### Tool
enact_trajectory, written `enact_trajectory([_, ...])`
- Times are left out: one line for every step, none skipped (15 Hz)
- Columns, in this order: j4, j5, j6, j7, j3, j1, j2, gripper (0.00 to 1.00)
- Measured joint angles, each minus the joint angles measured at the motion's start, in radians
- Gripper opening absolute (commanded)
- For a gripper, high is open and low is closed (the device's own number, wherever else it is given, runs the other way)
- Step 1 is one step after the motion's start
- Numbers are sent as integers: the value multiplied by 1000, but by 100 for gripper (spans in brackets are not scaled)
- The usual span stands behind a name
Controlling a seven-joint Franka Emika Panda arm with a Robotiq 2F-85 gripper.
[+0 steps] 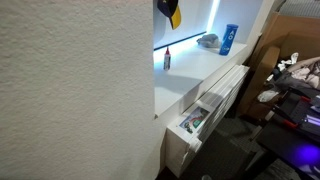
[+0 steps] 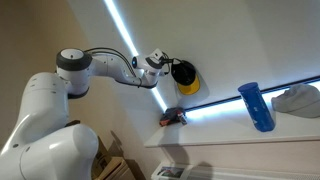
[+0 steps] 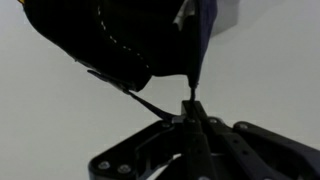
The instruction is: Move the black cap to the left
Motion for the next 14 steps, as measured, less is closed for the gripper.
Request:
enact_trajectory([16,45,-4,-7,-40,62,29,0])
enact_trajectory([31,83,-5,-9,-71,115,58,0])
enact_trajectory([45,116,-6,-9,-97,164,87,0])
enact_trajectory([59,145,-6,-9,-116,203,113,0])
enact_trajectory([74,171,-6,-9,-129,236,138,0])
enact_trajectory([88,189,-6,-7,-133,260,156,0])
enact_trajectory([102,241,-6,-38,-113,269,163,0])
enact_trajectory([117,302,-6,-97,-74,267,162,0])
enact_trajectory([130,302,-6,-103,-40,261,158,0])
enact_trajectory([143,303,-6,-114,13,245,145,0])
enact_trajectory([154,273,-6,-120,79,219,125,0])
enact_trajectory([157,219,-6,-106,142,189,101,0])
enact_trajectory([156,173,-7,-104,201,157,80,0])
enact_trajectory([150,130,-7,-103,256,124,61,0])
